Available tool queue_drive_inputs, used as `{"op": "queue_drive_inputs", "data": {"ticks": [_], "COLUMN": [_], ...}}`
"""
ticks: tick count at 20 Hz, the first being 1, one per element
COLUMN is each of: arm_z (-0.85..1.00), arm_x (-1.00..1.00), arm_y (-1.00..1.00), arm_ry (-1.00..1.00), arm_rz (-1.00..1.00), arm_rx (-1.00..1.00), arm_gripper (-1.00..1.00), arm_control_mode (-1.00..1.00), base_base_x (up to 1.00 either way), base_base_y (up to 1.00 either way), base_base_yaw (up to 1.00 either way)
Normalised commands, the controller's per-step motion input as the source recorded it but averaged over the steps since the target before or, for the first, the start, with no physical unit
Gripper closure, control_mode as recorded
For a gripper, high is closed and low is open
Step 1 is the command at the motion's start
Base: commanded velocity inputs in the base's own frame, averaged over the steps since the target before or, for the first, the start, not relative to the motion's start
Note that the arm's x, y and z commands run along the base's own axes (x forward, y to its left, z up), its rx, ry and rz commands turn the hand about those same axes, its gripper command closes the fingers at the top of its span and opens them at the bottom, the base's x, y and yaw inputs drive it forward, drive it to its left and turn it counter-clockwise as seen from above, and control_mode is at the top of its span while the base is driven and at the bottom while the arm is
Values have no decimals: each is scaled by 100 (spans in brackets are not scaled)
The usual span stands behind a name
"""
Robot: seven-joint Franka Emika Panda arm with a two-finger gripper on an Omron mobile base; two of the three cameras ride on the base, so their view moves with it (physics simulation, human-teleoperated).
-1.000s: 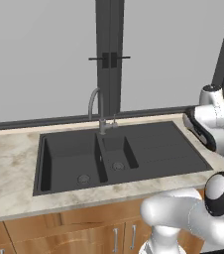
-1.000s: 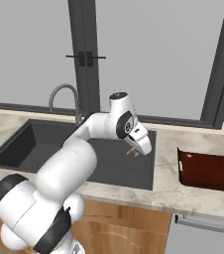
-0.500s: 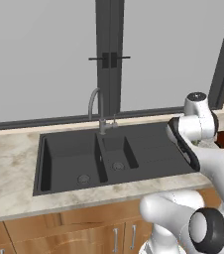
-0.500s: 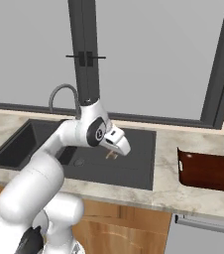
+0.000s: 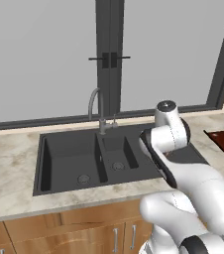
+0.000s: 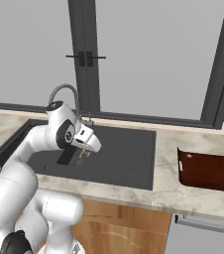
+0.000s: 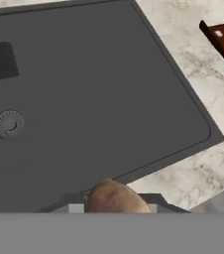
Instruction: Pick up all produce items and place them in the sink. Turn on the sink faucet to wash them. Then turn the sink off and put them in the tray.
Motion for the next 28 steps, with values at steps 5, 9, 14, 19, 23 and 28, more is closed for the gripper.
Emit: {"op": "queue_drive_inputs", "data": {"ticks": [5, 9, 14, 19, 23, 28], "arm_z": [0, 0, 0, 0, 0, -5], "arm_x": [18, 21, 21, 20, 27, 16], "arm_y": [100, 100, 100, 100, 96, 41], "arm_ry": [0, 1, 1, 2, 5, 3], "arm_rz": [10, 10, 9, 10, 9, 4], "arm_rx": [-3, -4, -3, -4, -4, -2], "arm_gripper": [100, 100, 100, 100, 100, 100], "arm_control_mode": [-100, -100, -100, -100, -100, -100], "base_base_x": [0, 0, 0, 0, 0, 0], "base_base_y": [0, 0, 0, 0, 0, 0], "base_base_yaw": [0, 0, 0, 0, 0, 0]}}
